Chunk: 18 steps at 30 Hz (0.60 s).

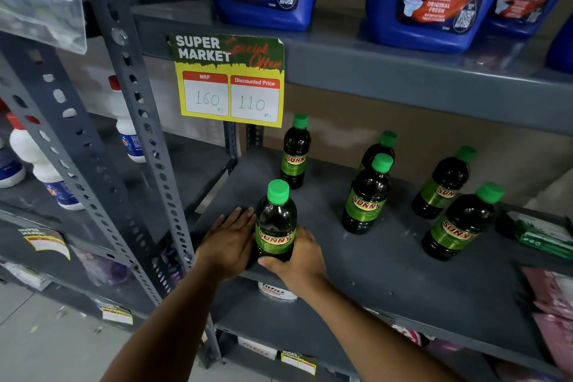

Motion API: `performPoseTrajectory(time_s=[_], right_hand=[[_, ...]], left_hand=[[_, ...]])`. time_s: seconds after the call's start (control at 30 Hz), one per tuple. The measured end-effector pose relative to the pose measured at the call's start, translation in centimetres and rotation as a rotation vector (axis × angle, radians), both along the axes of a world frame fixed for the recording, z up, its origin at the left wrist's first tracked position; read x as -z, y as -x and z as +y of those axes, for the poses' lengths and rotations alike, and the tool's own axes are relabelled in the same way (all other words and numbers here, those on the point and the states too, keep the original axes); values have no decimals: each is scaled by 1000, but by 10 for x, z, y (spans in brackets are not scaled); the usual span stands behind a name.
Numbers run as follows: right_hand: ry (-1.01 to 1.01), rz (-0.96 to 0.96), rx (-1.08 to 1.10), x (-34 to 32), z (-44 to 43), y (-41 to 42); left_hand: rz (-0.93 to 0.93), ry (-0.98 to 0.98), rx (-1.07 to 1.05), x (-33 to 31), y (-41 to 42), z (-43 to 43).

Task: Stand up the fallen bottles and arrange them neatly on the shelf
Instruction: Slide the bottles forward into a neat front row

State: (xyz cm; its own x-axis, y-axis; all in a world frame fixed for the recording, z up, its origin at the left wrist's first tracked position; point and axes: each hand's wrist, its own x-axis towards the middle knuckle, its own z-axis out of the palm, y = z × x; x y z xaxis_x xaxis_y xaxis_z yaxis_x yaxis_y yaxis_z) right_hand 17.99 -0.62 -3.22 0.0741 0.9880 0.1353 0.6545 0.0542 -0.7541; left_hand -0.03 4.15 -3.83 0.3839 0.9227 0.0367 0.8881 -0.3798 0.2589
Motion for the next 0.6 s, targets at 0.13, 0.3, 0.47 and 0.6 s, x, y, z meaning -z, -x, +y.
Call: performPoseTrajectory(time_s=[0.13, 0.3, 0.47, 0.6], right_hand=[[-18, 21, 7, 0, -4, 3], [-35, 85, -57, -3, -15, -2], [-535, 241, 485, -2, -13, -60], [-292, 366, 449, -9, 14, -121]], left_hand=[[0, 5, 2, -1, -1, 0], [-1, 6, 5, -1, 0, -1], [-4, -12, 8, 1, 1, 0], [-1, -15, 10, 2, 1, -1]])
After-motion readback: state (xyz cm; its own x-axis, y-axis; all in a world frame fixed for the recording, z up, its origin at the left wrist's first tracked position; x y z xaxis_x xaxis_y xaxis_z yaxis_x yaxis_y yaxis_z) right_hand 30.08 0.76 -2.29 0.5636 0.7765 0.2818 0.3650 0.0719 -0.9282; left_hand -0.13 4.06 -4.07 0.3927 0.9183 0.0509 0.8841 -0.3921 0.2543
